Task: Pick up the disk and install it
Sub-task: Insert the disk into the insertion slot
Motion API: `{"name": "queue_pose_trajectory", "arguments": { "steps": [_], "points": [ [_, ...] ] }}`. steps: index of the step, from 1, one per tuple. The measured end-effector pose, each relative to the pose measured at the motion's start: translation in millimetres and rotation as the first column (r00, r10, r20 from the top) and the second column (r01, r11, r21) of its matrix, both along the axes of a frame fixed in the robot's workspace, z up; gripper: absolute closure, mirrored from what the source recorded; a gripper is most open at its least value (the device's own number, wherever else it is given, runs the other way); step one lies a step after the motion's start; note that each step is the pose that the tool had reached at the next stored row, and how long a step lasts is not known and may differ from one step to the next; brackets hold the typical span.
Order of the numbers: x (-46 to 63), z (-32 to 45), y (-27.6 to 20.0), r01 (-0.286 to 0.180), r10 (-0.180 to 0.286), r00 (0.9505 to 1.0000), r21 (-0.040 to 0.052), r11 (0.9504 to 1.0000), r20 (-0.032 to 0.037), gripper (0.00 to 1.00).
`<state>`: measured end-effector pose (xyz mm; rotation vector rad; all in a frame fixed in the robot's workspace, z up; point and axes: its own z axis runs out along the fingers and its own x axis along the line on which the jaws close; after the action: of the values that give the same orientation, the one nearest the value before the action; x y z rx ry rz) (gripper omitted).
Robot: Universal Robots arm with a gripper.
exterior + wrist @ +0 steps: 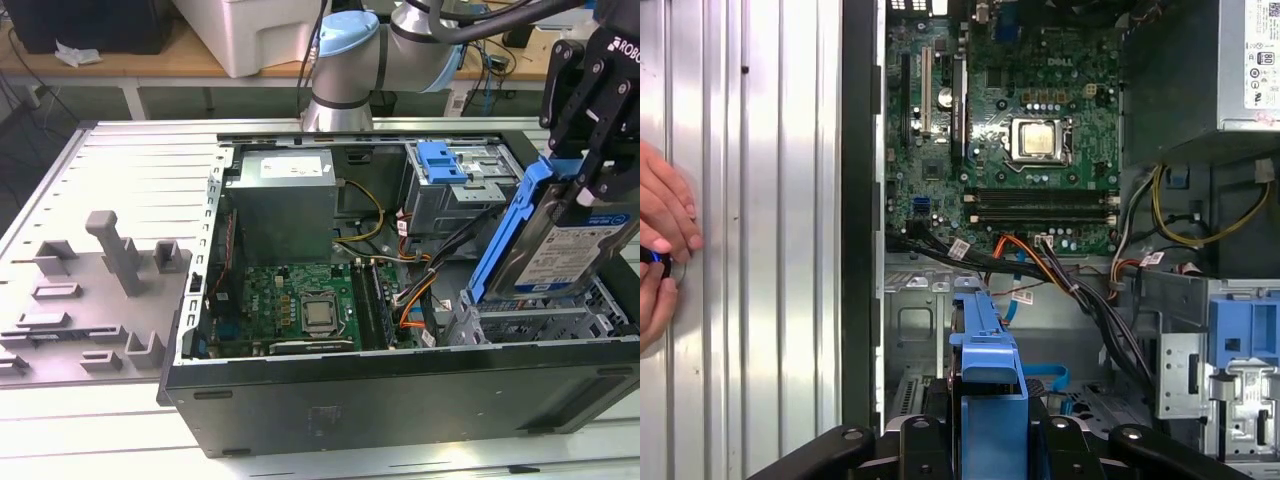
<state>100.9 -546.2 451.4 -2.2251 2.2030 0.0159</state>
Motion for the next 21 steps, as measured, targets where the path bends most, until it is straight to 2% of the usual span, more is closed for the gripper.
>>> {"name": "queue_pose_trajectory", "arguments": {
  "steps": [21],
  "points": [
    [0.1, -6.5, -0.4, 0.0, 0.0, 1.0, -0.0002, 1.0, 0.0, 0.64]
  ]
}}
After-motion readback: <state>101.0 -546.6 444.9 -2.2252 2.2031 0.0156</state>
